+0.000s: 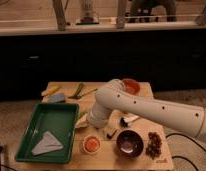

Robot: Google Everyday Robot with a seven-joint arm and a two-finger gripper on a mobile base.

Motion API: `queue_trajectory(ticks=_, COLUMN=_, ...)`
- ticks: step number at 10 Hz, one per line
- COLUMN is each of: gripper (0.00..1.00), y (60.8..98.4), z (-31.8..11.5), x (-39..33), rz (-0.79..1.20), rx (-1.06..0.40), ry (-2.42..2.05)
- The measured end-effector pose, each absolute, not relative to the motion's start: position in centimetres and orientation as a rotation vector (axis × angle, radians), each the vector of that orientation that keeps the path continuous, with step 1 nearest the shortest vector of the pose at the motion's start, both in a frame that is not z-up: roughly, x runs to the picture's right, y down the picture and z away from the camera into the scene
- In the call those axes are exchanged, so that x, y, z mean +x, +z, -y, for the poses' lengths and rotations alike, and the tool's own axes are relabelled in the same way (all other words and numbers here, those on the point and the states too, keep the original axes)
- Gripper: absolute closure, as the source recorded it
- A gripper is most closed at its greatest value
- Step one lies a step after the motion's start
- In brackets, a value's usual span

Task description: Place apple in paper cup

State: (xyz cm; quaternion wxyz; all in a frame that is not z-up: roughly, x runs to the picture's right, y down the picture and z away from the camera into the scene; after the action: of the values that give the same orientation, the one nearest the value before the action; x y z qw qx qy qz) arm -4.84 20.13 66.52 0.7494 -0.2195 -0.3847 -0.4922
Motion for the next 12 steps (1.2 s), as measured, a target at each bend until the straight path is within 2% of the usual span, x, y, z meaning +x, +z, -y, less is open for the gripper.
queue_trajectory(ticks=12, gripper=0.20, y=65.7, z=-18.5, x=-4.1, rz=0.797, rx=-0.440, ry=-1.123)
